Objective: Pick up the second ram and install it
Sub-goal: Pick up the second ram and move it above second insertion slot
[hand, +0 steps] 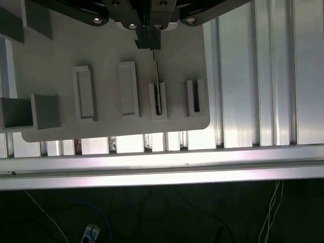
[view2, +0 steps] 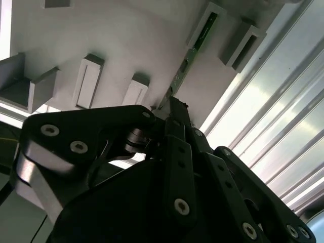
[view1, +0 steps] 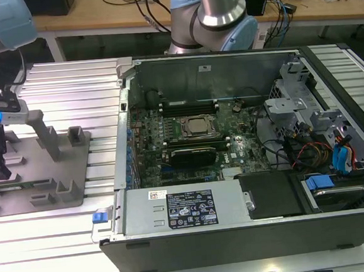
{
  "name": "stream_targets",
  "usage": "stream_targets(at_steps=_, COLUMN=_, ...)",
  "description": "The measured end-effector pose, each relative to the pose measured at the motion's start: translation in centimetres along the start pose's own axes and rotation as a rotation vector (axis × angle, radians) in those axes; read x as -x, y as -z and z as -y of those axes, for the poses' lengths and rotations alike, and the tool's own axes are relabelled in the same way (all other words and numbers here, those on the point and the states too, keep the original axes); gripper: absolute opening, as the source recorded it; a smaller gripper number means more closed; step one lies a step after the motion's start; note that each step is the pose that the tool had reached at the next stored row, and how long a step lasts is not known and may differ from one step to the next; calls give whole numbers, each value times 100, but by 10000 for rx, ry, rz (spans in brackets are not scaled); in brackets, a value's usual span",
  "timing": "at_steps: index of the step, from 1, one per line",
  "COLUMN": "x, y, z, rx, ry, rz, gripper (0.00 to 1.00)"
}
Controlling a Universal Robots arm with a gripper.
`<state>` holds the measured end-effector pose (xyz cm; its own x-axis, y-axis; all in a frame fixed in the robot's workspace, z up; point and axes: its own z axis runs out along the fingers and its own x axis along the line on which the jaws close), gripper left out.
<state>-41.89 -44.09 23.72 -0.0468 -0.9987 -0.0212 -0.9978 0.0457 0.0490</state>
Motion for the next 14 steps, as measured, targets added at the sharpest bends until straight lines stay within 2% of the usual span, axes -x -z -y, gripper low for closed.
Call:
stream_targets(at_steps=9, x=-13, y=-115, z=6, rx=6, ry=373, rz=-16, gripper=8)
stream_targets(at_steps=14, x=-14, y=-121, z=6, rx=8, ry=401, rz=-19, gripper=8)
